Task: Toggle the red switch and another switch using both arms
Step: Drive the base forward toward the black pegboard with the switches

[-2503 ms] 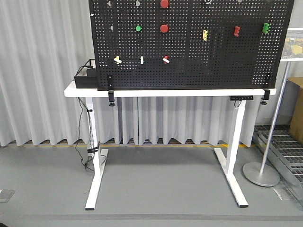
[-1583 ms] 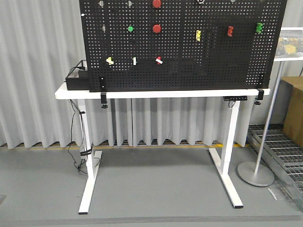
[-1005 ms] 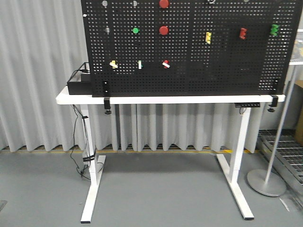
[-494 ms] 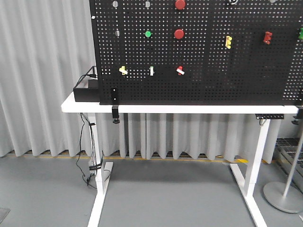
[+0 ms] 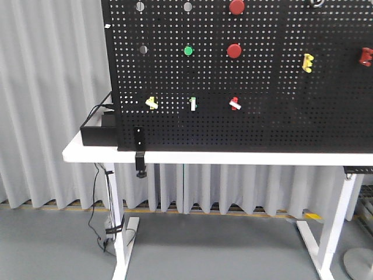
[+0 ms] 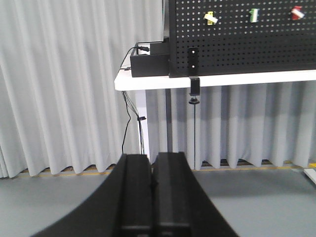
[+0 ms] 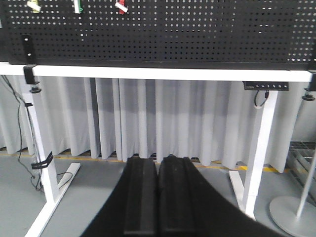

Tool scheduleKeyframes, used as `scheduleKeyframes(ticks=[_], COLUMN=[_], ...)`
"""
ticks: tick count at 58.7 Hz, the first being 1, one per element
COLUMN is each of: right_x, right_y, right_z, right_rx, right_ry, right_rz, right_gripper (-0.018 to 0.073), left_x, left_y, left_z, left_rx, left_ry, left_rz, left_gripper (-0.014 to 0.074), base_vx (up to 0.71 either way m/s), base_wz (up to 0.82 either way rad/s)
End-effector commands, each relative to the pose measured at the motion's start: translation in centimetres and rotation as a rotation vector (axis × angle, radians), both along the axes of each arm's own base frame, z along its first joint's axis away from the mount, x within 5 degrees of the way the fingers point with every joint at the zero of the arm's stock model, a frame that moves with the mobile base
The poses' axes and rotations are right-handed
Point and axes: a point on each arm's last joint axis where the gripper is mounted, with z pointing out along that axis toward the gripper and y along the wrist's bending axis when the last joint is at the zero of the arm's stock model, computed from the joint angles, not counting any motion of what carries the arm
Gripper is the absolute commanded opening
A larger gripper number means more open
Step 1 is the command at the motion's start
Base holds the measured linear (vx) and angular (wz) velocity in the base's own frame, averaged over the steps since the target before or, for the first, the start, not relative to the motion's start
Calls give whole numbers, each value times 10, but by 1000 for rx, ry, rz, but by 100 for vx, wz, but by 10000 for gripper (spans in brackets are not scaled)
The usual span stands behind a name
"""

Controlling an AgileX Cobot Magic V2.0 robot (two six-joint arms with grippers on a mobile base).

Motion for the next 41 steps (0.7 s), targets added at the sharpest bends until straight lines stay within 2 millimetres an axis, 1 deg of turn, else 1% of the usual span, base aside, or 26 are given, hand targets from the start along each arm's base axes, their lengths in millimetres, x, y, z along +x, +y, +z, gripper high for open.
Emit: scheduleKeyframes(ticks=[1, 41], right_x=[0, 0], right_y=[1, 1], right_z=[6, 6], right_rx=[-9, -9], right_ry=[-81, -81], right_rz=[6, 6], right_gripper=[-6, -6], left_x=[0, 0], left_y=[0, 0], left_z=[2, 2], left_rx=[-9, -9], left_ry=[-71, -71], left_rz=[3, 3], left_gripper=[2, 2], base_vx=[34, 39], base_wz=[0, -5])
